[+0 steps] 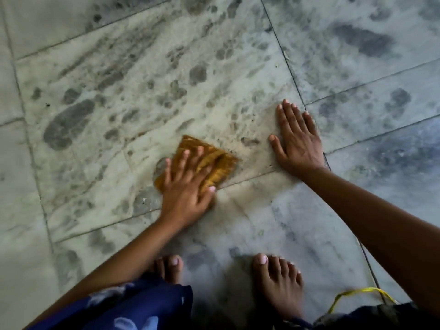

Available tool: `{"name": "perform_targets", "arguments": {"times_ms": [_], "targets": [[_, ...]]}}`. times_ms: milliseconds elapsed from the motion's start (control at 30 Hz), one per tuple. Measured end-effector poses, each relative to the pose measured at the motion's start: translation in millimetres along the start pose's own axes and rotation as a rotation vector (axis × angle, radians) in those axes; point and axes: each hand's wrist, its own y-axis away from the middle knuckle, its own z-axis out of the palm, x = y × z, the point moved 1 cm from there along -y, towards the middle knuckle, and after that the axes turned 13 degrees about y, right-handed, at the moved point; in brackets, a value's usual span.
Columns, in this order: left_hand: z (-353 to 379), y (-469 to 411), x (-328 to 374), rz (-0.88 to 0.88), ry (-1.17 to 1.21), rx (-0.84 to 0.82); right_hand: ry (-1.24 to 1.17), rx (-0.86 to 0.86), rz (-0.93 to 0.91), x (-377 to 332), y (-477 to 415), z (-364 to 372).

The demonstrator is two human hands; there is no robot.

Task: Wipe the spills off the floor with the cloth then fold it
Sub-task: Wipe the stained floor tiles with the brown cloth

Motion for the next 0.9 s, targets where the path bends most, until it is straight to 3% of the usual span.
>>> {"name": "perform_targets", "arguments": {"times_ms": [133, 200, 267, 333, 467, 567, 667, 800, 900], "targets": [[-40, -10, -76, -0.236, -0.035, 0.076, -0.013, -0.008, -0.004, 1, 0, 1], [-54, -44, -84, -0.465, 0.015, 0.142, -0.013, -0.007, -0.004, 1, 0, 1], [-56, -79, -70, -0.566, 0.058, 0.165, -0.011, -0.013, -0.005, 2, 0, 1], [-44, -98, -40, -0.447, 0.023, 0.107, -0.011, -0.009, -0.003, 0, 0, 0], [-2, -67, 36, -0.033, -0.045, -0.046, -0.005, -0.014, 0.004, -1, 1, -1], [6, -25, 32, 0.144, -0.033, -0.103, 0.003, -0.019, 0.001, 0, 0, -1], [-13, -16, -26, 0.009, -0.019, -0.017, 0.012, -0.024, 0.002, -1, 0, 1], [-59, -96, -70, -0.464, 0.012, 0.107, 0.018, -0.015, 0.006, 0, -1, 2], [-74, -175, -53, -0.446, 0.039, 0.039, 0.017, -0.007, 0.005, -1, -1, 1]]}}
